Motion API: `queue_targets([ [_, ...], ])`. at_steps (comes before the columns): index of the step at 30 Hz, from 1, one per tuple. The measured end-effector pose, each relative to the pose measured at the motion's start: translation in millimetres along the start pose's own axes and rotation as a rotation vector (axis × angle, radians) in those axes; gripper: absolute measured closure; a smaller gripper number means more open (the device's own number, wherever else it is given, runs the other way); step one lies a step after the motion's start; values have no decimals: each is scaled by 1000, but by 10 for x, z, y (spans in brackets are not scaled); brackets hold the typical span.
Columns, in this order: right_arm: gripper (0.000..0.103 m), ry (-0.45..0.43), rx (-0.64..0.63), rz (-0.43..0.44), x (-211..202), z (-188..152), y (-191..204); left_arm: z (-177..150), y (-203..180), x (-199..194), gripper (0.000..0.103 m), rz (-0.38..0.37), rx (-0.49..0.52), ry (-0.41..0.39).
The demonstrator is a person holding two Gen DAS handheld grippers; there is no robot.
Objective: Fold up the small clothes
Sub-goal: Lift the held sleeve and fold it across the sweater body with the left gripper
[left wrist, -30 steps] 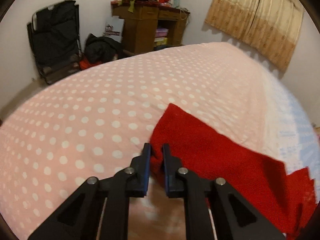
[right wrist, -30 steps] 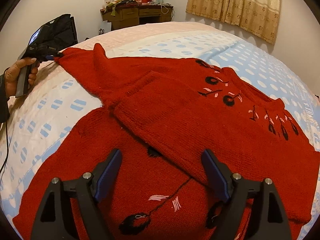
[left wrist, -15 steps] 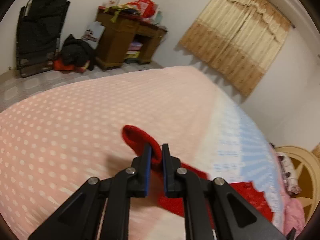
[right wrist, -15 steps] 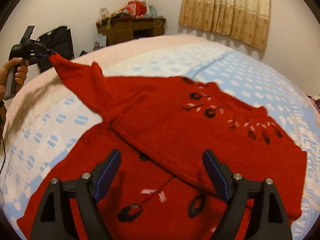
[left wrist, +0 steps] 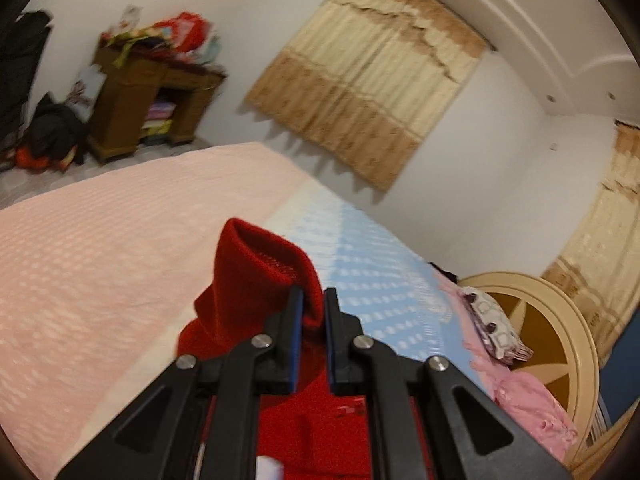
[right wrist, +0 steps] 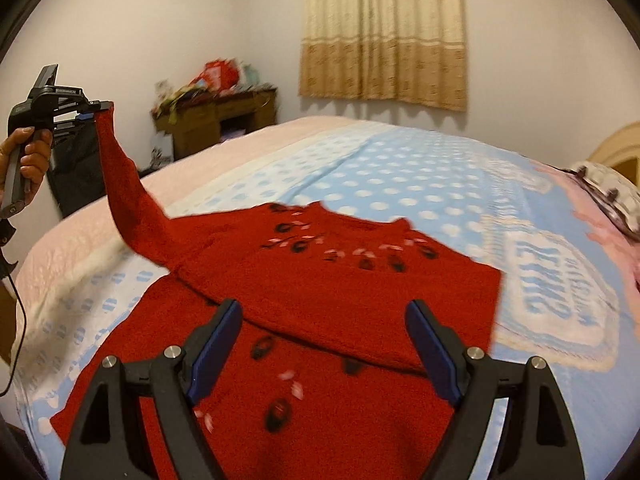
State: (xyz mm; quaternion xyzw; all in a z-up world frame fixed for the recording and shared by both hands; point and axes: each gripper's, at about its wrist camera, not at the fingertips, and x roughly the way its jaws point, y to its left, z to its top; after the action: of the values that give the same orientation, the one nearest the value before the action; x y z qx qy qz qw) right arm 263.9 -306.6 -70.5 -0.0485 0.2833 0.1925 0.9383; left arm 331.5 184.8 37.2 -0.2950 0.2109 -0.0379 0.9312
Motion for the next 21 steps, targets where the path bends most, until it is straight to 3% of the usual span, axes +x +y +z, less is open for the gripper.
queue_targets([
  [4, 19, -35, 60, -35, -254, -99, -305, -116, -457, 176, 93, -77, 44, 16],
  [12, 19, -53, 153, -89, -413, -409, -731, -687, -1349, 654, 93, -181, 157, 140],
  [16, 19, -51, 225, -86, -395, -574, -885, -1116, -1717, 891, 93, -191, 221, 203],
  [21, 19, -37, 296, -70, -340, -657, -1026, -1749, -2058, 1223, 92, -138, 360, 271],
])
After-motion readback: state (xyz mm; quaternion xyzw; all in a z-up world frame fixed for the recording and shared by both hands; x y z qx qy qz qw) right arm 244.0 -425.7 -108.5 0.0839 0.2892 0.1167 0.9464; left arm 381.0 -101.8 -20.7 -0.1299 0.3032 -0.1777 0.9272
